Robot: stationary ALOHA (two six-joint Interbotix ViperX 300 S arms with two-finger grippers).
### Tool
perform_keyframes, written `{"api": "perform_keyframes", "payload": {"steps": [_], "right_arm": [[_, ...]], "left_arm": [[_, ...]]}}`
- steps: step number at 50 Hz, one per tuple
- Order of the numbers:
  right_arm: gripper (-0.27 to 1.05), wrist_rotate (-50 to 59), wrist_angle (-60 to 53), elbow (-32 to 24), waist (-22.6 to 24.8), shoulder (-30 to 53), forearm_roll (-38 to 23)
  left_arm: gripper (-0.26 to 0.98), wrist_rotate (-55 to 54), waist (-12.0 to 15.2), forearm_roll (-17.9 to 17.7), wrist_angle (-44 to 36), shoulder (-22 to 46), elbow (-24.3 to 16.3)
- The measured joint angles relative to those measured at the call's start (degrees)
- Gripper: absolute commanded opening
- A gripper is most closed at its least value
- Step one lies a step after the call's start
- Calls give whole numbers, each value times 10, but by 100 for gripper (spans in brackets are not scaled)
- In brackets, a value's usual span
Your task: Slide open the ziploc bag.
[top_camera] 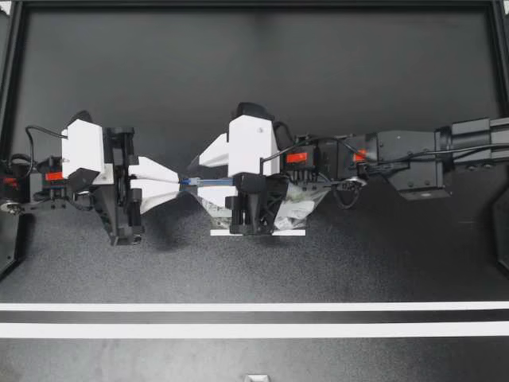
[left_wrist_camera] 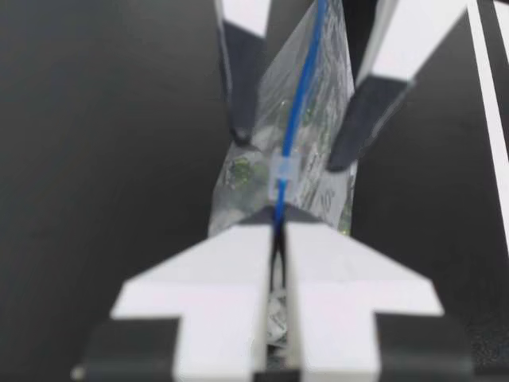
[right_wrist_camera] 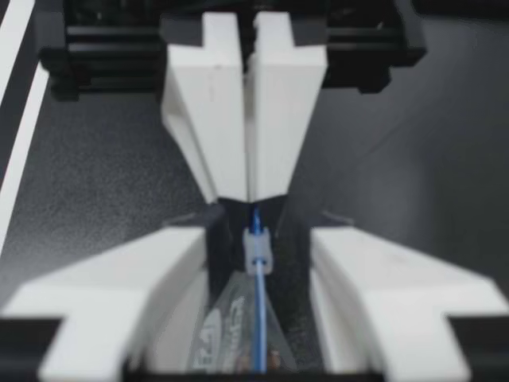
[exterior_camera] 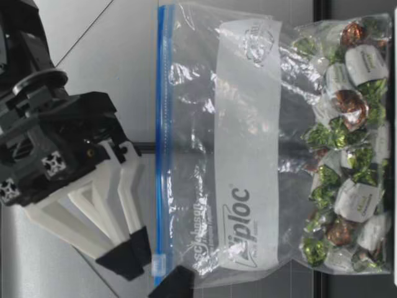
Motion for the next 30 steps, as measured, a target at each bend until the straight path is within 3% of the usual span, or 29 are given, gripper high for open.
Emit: {"api": "perform_keyframes", "payload": {"steps": [14, 30], "right_arm": [[46, 1, 25, -12, 1, 10, 0], [7, 6, 42, -12, 1, 10, 1]], "left_arm": [[-18, 4, 0, 2, 0, 0, 0], [-18, 6, 0, 4, -3, 0, 0]]}}
